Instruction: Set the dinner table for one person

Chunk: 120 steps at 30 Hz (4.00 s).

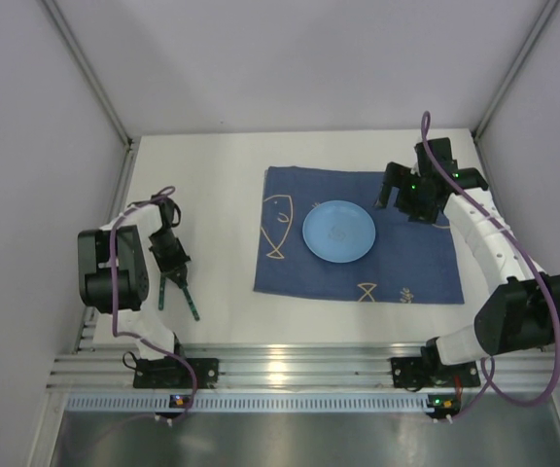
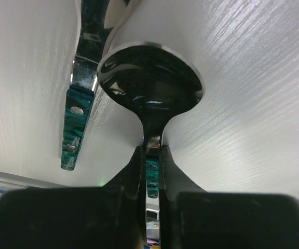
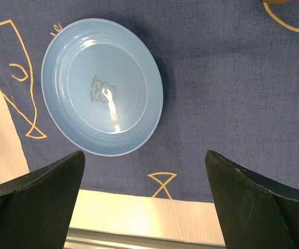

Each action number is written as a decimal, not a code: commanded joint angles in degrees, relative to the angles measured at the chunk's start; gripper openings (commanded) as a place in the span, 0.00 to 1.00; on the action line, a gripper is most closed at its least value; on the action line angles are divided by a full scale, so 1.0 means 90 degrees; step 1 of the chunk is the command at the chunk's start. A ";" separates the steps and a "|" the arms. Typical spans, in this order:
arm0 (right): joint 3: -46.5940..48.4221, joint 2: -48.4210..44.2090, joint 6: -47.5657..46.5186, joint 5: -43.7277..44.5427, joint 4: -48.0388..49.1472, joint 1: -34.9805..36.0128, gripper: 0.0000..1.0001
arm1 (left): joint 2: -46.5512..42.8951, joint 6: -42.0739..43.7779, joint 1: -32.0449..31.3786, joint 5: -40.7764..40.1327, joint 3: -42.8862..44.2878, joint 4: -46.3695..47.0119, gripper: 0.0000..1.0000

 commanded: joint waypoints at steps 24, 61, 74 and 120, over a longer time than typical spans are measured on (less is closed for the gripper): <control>0.0556 -0.0653 0.0413 0.1750 -0.0595 -0.0312 1.00 | 0.2617 -0.1984 -0.4217 0.4112 0.6089 0.3639 0.00; -0.0342 -0.1347 0.0346 0.1300 -0.0616 -0.0967 1.00 | 0.5188 -0.2308 -0.5947 0.3284 0.8445 0.2928 0.36; -0.0489 -0.1522 0.0307 0.1242 -0.0518 -0.0977 1.00 | 0.3287 -0.1411 -0.5539 0.2553 0.7784 0.2158 0.65; -0.0254 -0.0634 0.0160 0.0490 -0.0147 -0.0762 1.00 | 0.0354 0.0710 0.0568 -0.0175 0.1753 0.0214 0.00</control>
